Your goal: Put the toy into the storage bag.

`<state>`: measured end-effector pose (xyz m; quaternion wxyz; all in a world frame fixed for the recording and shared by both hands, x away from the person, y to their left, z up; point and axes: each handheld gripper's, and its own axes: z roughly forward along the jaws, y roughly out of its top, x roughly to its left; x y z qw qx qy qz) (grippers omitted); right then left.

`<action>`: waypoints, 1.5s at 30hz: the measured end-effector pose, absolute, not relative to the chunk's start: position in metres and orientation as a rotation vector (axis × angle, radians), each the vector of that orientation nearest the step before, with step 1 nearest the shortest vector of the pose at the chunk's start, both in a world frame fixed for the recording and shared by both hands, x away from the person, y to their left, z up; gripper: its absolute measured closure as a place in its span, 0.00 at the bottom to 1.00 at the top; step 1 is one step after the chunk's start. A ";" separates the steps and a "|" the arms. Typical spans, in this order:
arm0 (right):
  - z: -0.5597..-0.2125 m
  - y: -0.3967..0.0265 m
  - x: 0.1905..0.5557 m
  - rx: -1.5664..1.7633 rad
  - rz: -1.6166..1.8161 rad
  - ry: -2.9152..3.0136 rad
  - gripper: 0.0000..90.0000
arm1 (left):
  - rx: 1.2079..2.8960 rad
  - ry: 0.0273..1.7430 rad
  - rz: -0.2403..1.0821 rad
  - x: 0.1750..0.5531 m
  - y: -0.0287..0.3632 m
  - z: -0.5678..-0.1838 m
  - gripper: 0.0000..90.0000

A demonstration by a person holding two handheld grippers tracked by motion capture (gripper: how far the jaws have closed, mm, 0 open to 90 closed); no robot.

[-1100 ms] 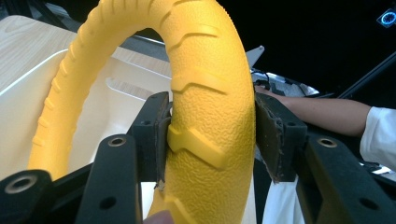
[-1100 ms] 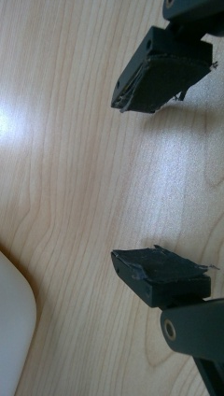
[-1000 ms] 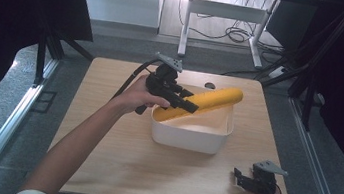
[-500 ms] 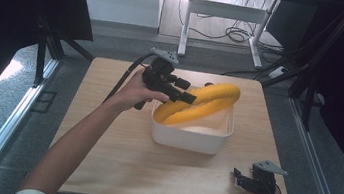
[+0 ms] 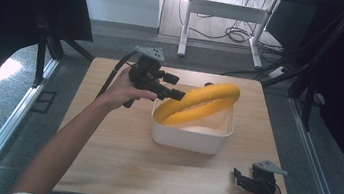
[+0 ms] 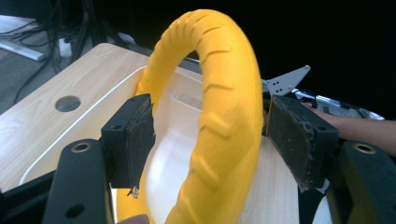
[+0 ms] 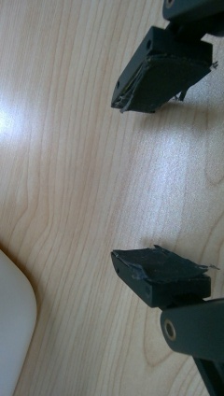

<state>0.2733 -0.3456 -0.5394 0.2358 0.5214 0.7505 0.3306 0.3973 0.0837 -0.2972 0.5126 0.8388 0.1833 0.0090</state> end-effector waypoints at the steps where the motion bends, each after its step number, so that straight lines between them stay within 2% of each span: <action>1: -0.539 -0.346 0.273 1.430 0.907 2.058 0.25 | 2.012 0.442 0.026 0.397 0.088 -0.298 0.37; 21: -0.537 -0.341 0.278 1.409 0.922 2.065 0.25 | 1.935 0.605 0.176 0.368 0.152 -0.325 0.39; 34: -0.534 -0.337 0.287 1.376 0.944 2.082 0.25 | 1.945 0.731 0.317 0.320 0.178 -0.377 0.38; 45: -0.533 -0.334 0.290 1.361 0.950 2.097 0.25 | 1.945 0.803 0.326 0.297 0.186 -0.413 0.38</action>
